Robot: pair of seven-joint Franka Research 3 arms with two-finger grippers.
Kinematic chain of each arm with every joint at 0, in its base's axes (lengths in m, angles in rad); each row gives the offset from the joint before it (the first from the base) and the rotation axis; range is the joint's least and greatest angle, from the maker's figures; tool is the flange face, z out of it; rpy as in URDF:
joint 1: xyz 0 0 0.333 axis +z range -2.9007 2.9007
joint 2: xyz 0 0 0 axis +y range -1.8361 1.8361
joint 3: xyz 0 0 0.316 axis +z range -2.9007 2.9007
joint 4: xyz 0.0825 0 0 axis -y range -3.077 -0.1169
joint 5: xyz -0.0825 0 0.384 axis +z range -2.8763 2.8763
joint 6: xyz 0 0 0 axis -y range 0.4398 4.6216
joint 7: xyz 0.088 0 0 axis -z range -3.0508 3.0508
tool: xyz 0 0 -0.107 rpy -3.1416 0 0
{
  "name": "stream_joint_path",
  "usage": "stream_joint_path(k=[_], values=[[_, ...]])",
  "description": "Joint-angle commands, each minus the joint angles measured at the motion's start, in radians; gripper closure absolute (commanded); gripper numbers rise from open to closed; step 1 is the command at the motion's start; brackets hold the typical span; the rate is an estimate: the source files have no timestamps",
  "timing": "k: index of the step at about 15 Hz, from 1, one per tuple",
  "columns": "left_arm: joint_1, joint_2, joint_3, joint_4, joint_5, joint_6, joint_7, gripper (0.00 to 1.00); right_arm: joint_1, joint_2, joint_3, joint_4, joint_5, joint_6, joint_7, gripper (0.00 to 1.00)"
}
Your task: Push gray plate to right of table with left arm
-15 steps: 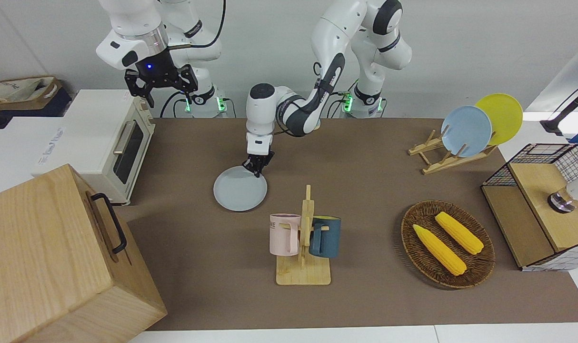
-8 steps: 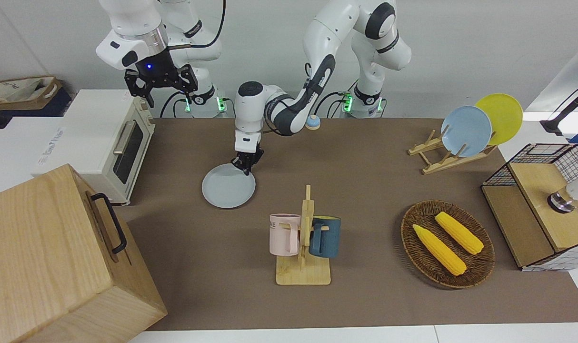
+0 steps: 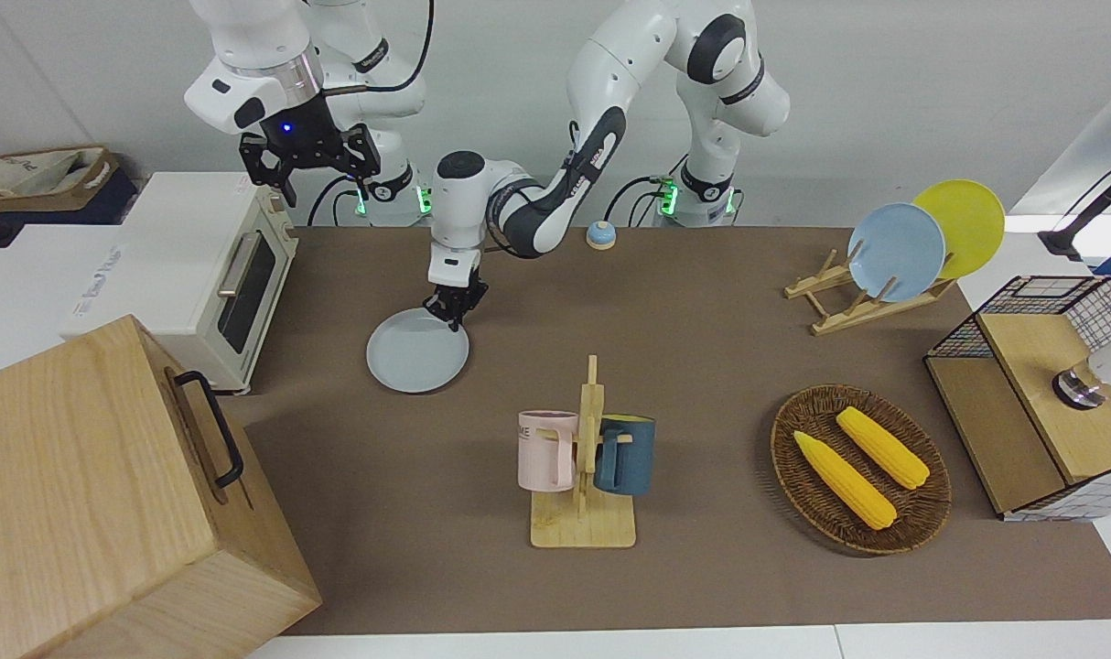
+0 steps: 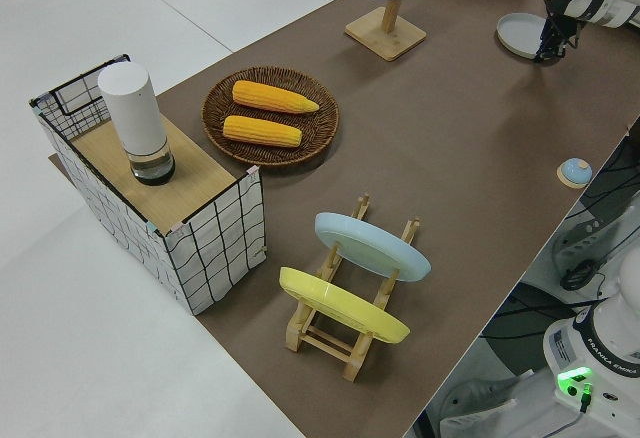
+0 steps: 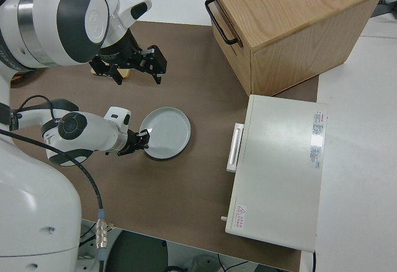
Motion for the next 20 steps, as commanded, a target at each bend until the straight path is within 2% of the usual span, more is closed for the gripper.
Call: stream_joint_path(k=[1,4,5,6,7,9,10,11,15,20], values=[[-0.018,0.061,0.004,0.042,0.015,-0.039,-0.017,0.95,-0.020,-0.003,0.013,0.008,0.010,-0.014,0.002,0.017],[-0.006,0.050,0.004,0.065,0.013,-0.091,-0.011,0.80,-0.020,-0.003,0.013,0.008,0.010,-0.014,0.002,0.017],[-0.001,0.047,0.005,0.070,0.013,-0.101,-0.006,0.69,-0.020,-0.003,0.013,0.008,0.010,-0.014,0.002,0.017],[0.000,0.043,0.005,0.078,0.013,-0.111,-0.004,0.51,-0.020,-0.003,0.015,0.008,0.010,-0.014,0.001,0.017],[0.001,0.032,0.007,0.084,0.010,-0.123,-0.003,0.47,-0.020,-0.003,0.015,0.008,0.010,-0.014,0.002,0.017],[0.023,0.015,0.007,0.091,0.012,-0.147,-0.003,0.31,-0.020,-0.003,0.013,0.008,0.010,-0.014,0.002,0.017],[0.034,0.006,0.005,0.093,0.010,-0.164,-0.001,0.13,-0.020,-0.003,0.015,0.008,0.010,-0.014,0.002,0.017],[0.040,-0.006,0.005,0.095,0.013,-0.183,0.003,0.04,-0.020,-0.003,0.013,0.008,0.010,-0.014,0.002,0.017],[0.054,-0.055,0.010,0.111,0.013,-0.282,0.069,0.01,-0.020,-0.003,0.013,0.008,0.010,-0.014,0.001,0.017],[0.149,-0.155,-0.002,0.121,-0.045,-0.489,0.345,0.01,-0.020,-0.003,0.013,0.008,0.010,-0.014,0.002,0.017]])
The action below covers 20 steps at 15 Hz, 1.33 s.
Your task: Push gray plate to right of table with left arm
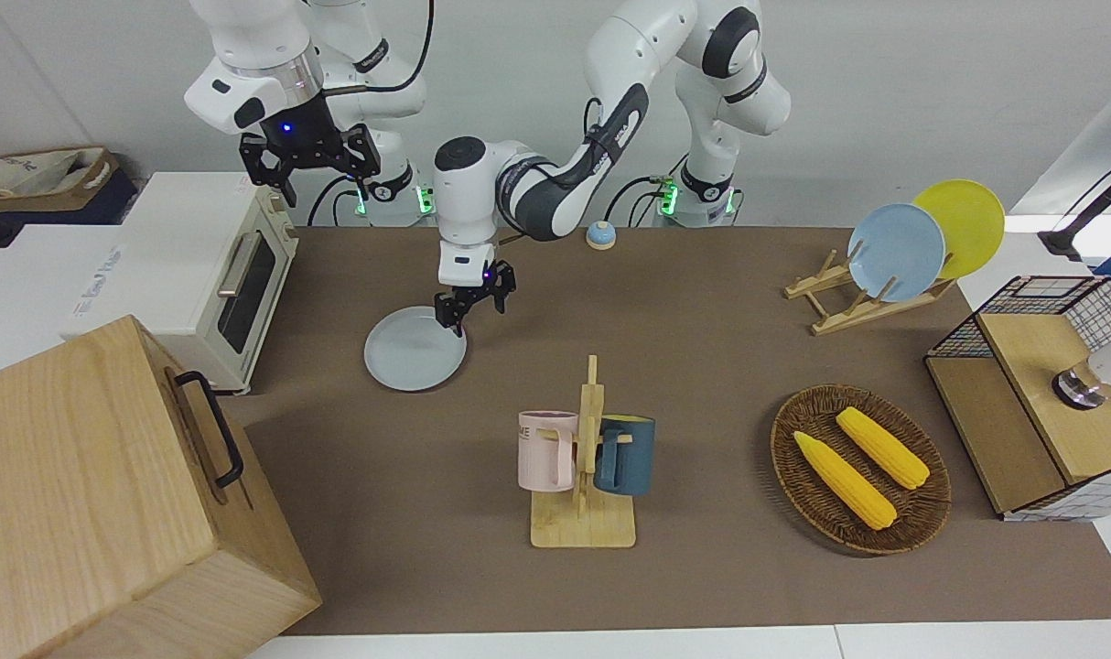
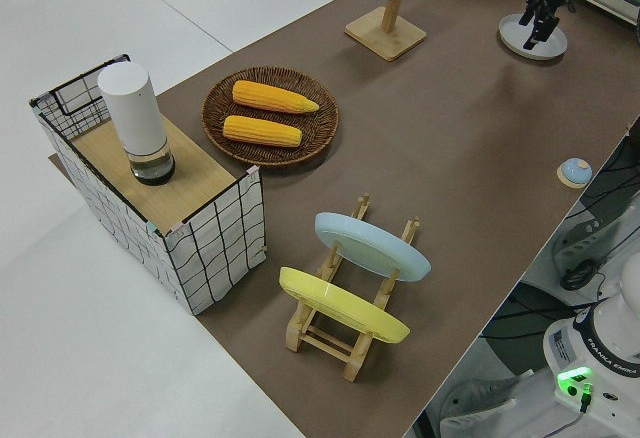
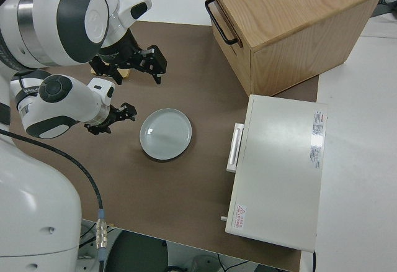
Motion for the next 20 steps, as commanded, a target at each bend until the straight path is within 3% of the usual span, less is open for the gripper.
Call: stream_joint_path(k=[1,4,9,13,20], values=[[0.076,-0.102,-0.003,-0.005,-0.050,-0.177,0.212,0.01,-0.020,-0.003,0.015,0.008,0.010,-0.014,0.002,0.017],[0.148,-0.180,-0.003,-0.005,-0.069,-0.308,0.488,0.01,-0.020,-0.003,0.013,0.008,0.010,-0.014,0.002,0.017],[0.252,-0.305,0.002,-0.006,-0.094,-0.506,0.723,0.00,-0.020,-0.003,0.013,0.008,0.010,-0.014,0.002,0.017],[0.364,-0.377,0.002,-0.014,-0.094,-0.555,0.855,0.01,-0.020,-0.003,0.013,0.008,0.010,-0.014,0.002,0.017],[0.616,-0.477,0.000,-0.026,-0.101,-0.623,1.252,0.01,-0.020,-0.003,0.013,0.008,0.010,-0.014,0.002,0.017]])
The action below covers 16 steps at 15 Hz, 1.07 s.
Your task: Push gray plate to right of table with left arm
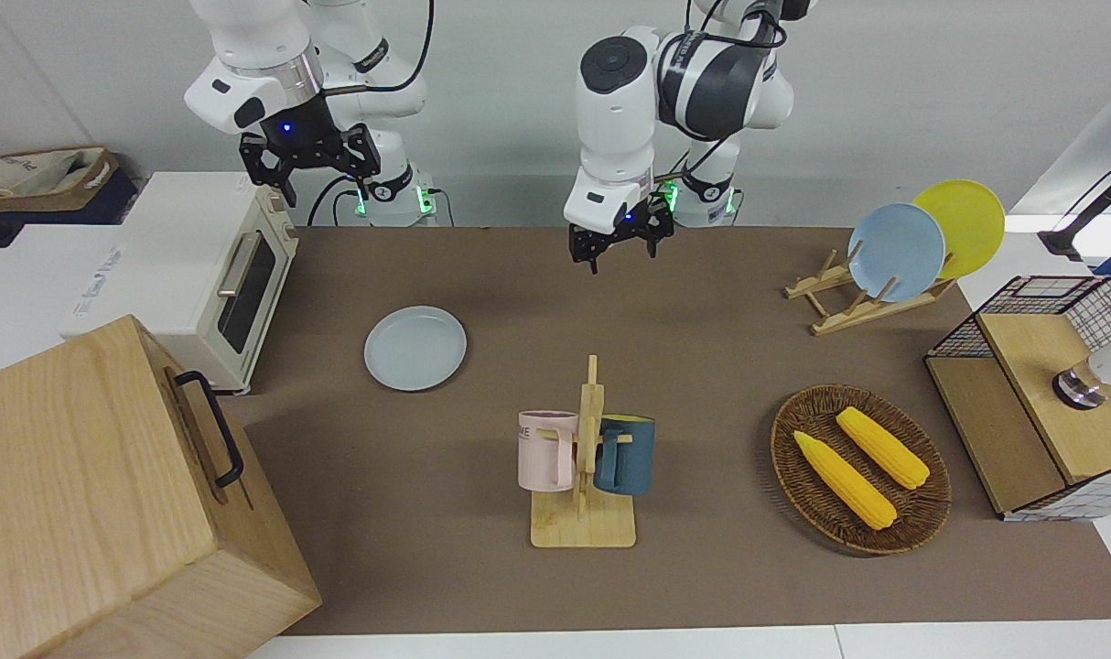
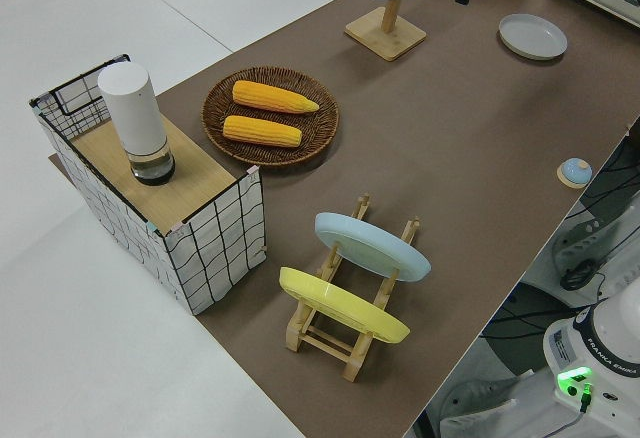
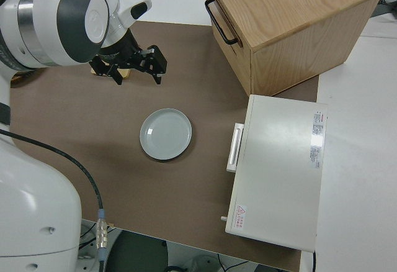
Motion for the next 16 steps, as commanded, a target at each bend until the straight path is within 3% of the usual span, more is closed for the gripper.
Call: stream_joint_path(k=[1,8,11,16], values=[[0.129,-0.060,-0.009,-0.039,-0.024,-0.024,0.194,0.01,-0.020,-0.003,0.013,0.008,0.010,-0.014,0.002,0.017],[0.373,-0.197,-0.003,-0.137,-0.108,-0.038,0.490,0.01,-0.020,-0.003,0.013,0.008,0.010,-0.014,0.002,0.017],[0.405,-0.228,0.017,-0.198,-0.125,-0.020,0.587,0.01,-0.020,-0.003,0.013,0.008,0.010,-0.014,0.002,0.017],[0.390,-0.335,0.017,-0.374,-0.137,0.106,0.589,0.00,-0.020,-0.003,0.015,0.008,0.010,-0.014,0.002,0.017]])
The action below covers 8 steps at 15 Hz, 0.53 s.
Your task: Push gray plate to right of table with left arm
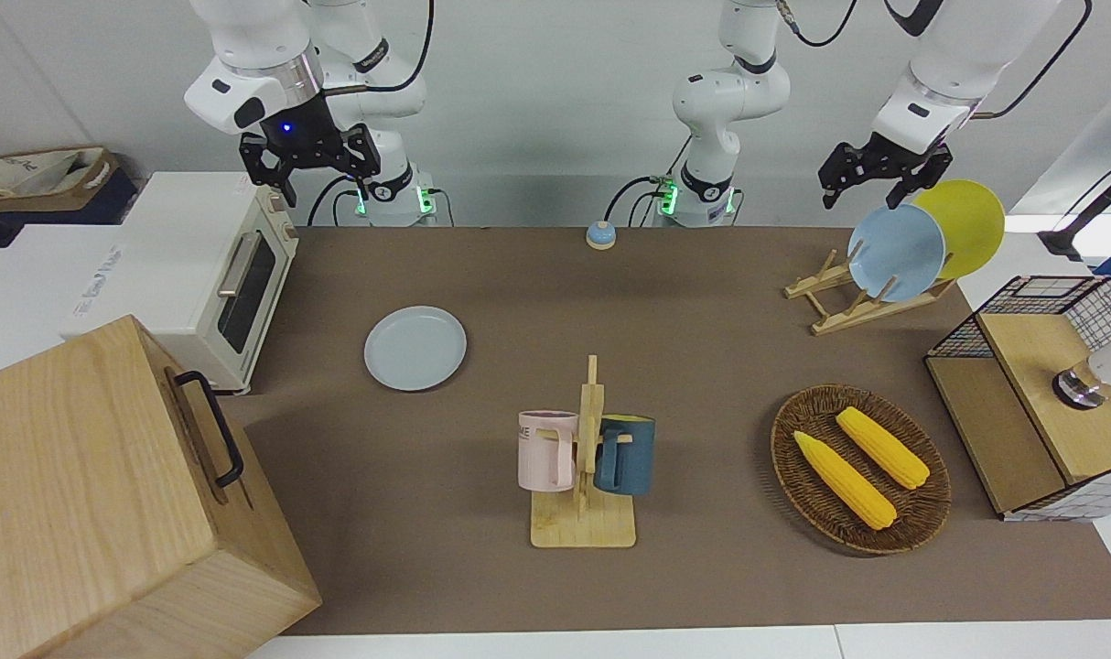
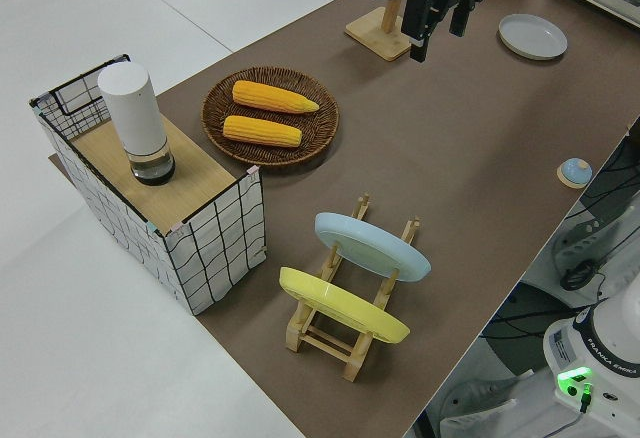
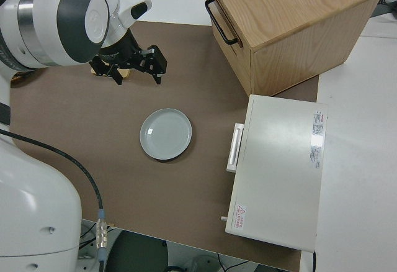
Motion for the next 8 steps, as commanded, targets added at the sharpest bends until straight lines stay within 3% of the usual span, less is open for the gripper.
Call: stream_joint_path(k=[1,3,8], values=[[-0.007,-0.136,-0.003,-0.199,-0.033,0.134,0.019,0.00,-0.020,-0.003,0.015,0.008,0.010,-0.014,0.002,0.017],[-0.013,-0.166,-0.017,-0.248,-0.039,0.172,0.005,0.00,-0.020,-0.003,0.013,0.008,0.010,-0.014,0.001,0.017],[-0.034,-0.159,-0.023,-0.239,-0.041,0.170,-0.049,0.00,-0.020,-0.003,0.013,0.008,0.010,-0.014,0.002,0.017]])
